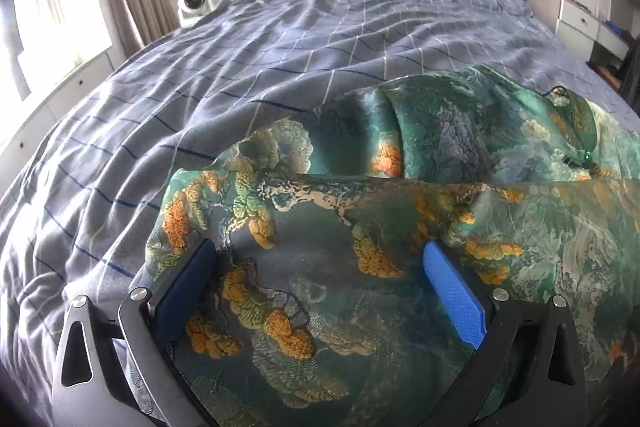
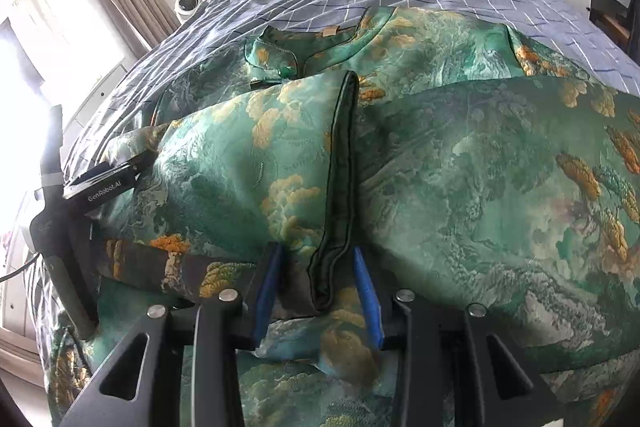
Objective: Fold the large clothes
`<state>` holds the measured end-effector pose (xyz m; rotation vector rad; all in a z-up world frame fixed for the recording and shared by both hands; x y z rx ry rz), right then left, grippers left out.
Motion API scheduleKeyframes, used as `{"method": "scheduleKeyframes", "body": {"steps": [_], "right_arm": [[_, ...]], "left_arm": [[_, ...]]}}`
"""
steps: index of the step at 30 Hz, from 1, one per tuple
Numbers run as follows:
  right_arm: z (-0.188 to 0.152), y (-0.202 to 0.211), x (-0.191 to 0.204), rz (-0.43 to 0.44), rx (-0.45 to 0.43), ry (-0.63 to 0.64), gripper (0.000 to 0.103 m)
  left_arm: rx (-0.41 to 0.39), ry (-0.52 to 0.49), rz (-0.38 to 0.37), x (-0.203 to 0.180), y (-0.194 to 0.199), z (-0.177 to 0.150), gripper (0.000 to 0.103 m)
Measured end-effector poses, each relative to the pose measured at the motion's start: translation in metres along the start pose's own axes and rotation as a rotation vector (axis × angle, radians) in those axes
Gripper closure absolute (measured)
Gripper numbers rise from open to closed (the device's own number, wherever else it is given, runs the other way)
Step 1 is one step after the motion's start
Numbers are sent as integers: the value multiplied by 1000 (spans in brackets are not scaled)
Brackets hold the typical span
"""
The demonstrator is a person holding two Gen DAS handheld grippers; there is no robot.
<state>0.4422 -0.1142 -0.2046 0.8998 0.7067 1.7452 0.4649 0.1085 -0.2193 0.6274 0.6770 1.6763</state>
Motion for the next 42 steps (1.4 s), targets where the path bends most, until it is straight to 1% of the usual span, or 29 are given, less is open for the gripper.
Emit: {"method": "scheduleKeyframes", "body": {"steps": [10, 34, 42], "right_arm": [[0, -1, 3, -26, 6, 11, 66], [0, -1, 2, -29, 2, 27, 66], [1, -3, 0, -3, 9, 0, 66]], "left_arm": [[0, 0, 1, -2, 0, -1, 0], [0, 1, 0, -1, 0, -1, 0], [0, 0, 0, -2, 0, -1, 0]]}}
Point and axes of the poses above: each gripper's, at about its wrist camera, not at the fingertips, and y roughly against the way its jaws point, x to its left, z to its top, the point moved 8 cm from there along -y, roughly the way its jaws point, and after that the axes turned 4 degrees about y, right-handed, at the moved point
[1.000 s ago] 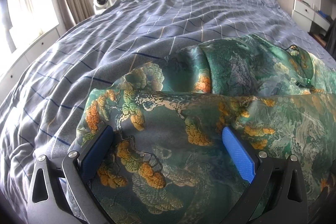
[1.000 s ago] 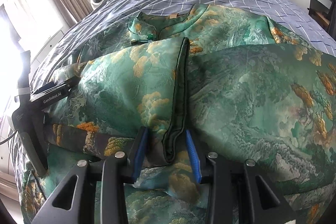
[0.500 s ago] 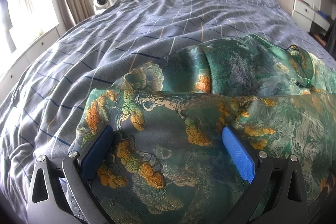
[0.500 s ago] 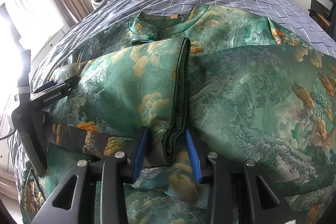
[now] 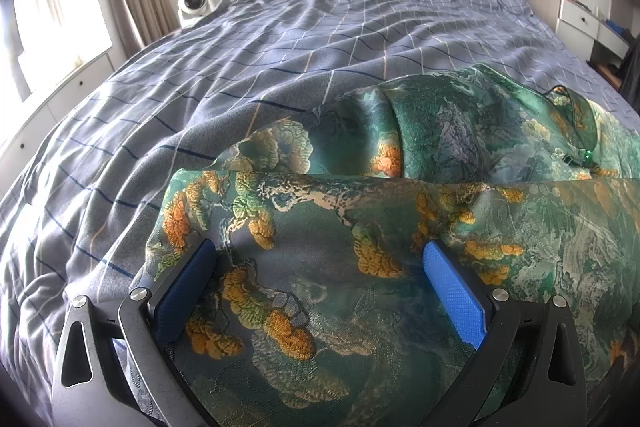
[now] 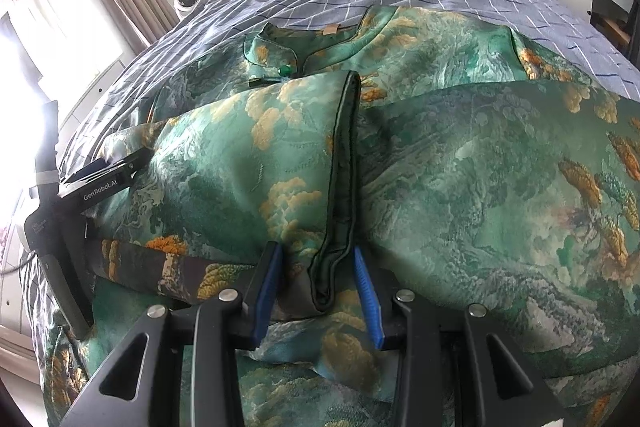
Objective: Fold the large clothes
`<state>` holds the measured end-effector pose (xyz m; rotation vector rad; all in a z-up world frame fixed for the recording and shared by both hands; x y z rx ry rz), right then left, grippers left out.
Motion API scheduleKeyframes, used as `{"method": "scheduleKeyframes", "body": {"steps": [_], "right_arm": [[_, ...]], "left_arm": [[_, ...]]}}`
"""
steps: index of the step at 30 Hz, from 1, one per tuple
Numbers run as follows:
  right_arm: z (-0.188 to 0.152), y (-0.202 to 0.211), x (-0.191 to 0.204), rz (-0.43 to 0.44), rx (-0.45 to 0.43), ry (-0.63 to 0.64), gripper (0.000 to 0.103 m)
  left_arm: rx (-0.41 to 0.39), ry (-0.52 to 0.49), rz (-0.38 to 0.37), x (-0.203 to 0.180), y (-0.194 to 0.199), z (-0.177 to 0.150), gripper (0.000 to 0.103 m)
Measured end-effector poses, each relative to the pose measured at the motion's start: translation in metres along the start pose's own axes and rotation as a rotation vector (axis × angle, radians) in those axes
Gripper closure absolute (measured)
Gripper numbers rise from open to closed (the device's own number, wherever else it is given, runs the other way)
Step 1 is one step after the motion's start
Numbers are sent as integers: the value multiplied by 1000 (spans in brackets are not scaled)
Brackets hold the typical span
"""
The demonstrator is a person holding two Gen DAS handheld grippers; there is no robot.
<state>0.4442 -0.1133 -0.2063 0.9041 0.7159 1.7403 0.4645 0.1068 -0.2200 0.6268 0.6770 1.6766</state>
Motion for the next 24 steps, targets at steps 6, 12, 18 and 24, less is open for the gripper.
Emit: {"method": "scheduleKeyframes", "body": {"steps": [6, 12, 18, 24], "right_arm": [[2, -2, -1, 12, 3, 11, 66], [4, -3, 0, 15, 6, 7, 66], [3, -3, 0, 17, -9, 4, 66], [2, -3, -3, 41, -23, -6, 66]], "left_arm": [[0, -1, 1, 0, 0, 0, 0], [0, -1, 1, 0, 0, 0, 0], [0, -1, 2, 0, 0, 0, 0], [0, -1, 1, 0, 0, 0, 0]]}}
Point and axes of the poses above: each gripper's, at about its wrist camera, not at the fingertips, and y roughly against the way its jaws point, x to its left, z to its top, the point moved 8 cm from there along -y, roughly the way its jaws point, and after that the axes turned 4 degrees about y, right-handed, at the moved point
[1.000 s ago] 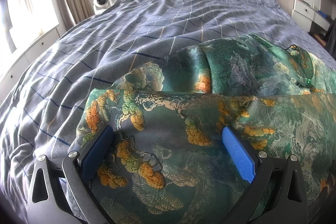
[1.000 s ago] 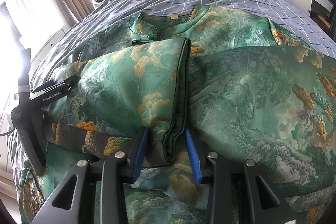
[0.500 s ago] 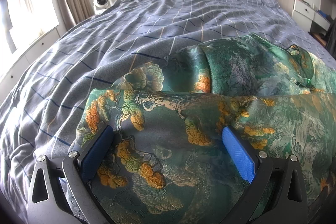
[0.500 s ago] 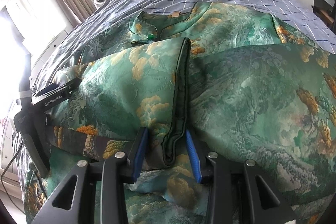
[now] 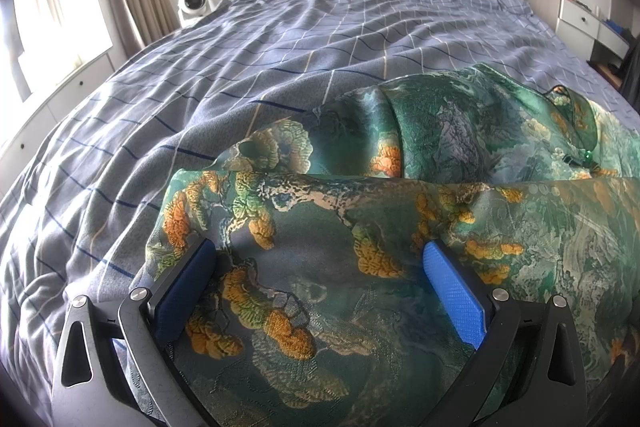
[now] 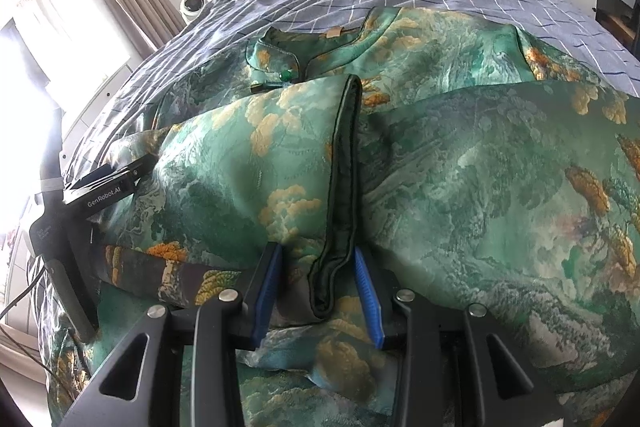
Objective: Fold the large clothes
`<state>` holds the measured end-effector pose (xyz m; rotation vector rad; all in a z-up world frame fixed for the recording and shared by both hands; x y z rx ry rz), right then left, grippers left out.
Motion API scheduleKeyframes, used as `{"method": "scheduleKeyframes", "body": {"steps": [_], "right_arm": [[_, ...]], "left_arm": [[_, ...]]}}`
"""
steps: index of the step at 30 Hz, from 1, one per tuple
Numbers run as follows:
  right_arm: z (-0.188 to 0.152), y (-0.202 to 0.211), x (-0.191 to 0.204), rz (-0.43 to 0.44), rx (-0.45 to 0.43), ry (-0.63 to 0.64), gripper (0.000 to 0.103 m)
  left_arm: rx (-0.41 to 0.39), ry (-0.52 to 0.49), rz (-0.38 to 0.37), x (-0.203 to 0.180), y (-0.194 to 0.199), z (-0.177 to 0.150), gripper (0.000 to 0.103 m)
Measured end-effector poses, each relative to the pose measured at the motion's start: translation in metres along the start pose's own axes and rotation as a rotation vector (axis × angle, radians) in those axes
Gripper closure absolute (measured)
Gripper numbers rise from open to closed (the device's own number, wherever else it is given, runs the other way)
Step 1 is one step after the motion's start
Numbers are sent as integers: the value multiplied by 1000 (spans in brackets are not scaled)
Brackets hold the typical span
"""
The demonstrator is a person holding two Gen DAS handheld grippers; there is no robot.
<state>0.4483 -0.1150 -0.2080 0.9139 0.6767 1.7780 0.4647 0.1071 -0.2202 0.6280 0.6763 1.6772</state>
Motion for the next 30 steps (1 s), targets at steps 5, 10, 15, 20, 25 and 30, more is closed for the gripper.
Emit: {"method": "scheduleKeyframes", "body": {"steps": [5, 10, 15, 20, 25, 30], "right_arm": [[-1, 2, 0, 1, -11, -3, 66], [-1, 2, 0, -5, -14, 1, 66], [-1, 2, 2, -18, -20, 12, 66], [-1, 0, 3, -32, -11, 22, 66], [-2, -3, 6, -70, -12, 53, 66], [-1, -4, 8, -70, -21, 51, 66]], "left_arm": [[0, 1, 0, 0, 0, 0, 0], [-7, 3, -1, 0, 0, 0, 0], [-3, 4, -1, -2, -1, 2, 0], [-3, 12, -10, -2, 1, -1, 0], [54, 56, -67, 0, 1, -4, 0], [122, 51, -136, 0, 9, -9, 0]]}}
Point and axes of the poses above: each gripper's, at about its wrist camera, not at the fingertips, and y roughly against the way its jaws point, x to its left, z to its top, the point moved 8 cm from there along -y, roughly the way its jaws point, and after that the axes turned 4 degrees about y, right-handed, at the moved point
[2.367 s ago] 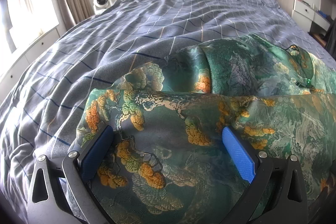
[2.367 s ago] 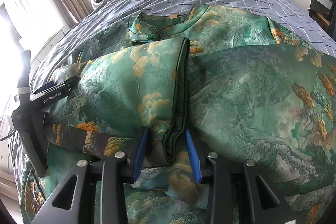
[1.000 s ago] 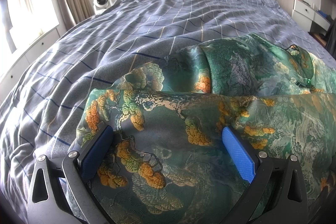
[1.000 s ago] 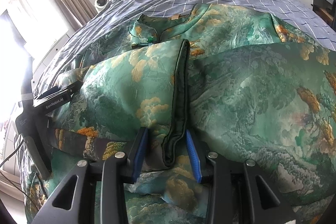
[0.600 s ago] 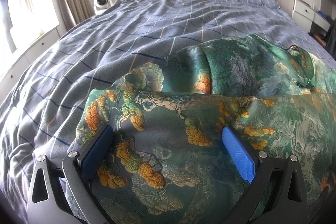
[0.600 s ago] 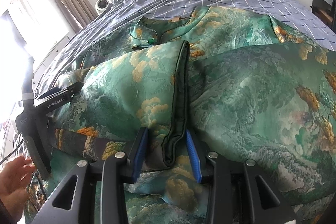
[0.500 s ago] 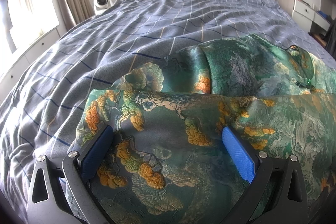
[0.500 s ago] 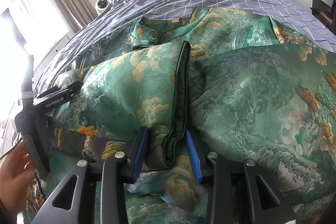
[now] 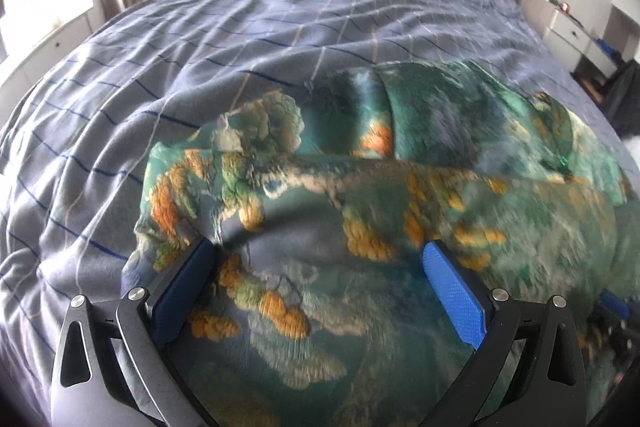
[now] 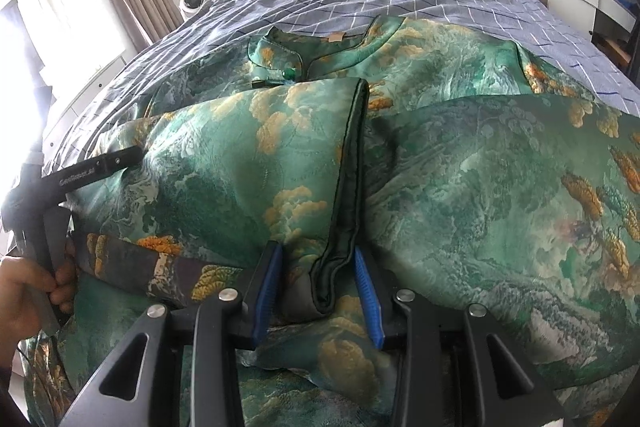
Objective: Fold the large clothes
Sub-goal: 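Release the sleeve and move both open tools to the jacket hem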
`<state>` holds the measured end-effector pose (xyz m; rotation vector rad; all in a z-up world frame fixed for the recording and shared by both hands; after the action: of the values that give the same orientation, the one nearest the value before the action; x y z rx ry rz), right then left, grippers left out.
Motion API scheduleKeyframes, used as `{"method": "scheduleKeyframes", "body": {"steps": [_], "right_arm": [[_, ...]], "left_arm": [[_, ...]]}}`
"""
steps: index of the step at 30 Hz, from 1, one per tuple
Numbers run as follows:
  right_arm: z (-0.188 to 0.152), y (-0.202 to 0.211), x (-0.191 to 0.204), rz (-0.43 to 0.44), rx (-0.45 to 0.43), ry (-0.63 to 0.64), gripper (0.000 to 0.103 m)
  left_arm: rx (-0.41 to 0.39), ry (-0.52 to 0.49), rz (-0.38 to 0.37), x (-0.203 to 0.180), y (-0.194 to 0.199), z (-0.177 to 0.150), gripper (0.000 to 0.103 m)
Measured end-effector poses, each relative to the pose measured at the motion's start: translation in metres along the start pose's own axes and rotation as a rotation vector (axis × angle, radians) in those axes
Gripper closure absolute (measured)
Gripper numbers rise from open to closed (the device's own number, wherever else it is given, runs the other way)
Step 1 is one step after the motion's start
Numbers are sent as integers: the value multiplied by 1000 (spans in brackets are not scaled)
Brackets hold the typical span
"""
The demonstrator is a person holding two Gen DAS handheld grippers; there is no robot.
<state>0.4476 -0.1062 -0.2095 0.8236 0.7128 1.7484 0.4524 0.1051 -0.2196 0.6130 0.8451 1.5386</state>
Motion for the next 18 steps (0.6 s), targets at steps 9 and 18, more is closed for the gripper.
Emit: {"method": "scheduleKeyframes", "body": {"steps": [9, 18], "right_arm": [[-2, 88, -11, -65, -123, 35, 41], [-34, 235, -59, -195, -251, 79, 40]], "left_arm": [[-172, -85, -77, 9, 130, -32, 0], [-306, -115, -33, 45, 274, -54, 0]]}}
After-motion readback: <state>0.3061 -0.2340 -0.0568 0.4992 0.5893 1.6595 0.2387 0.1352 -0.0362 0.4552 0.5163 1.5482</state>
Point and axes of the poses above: each gripper's, at about its wrist camera, not at the fingertips, and y roughly against the way its jaws point, x to its left, z to its top, the point moved 8 cm from there along -y, roughly the way its jaws point, and after that the axes turned 4 degrees about y, right-handed, at the moved point
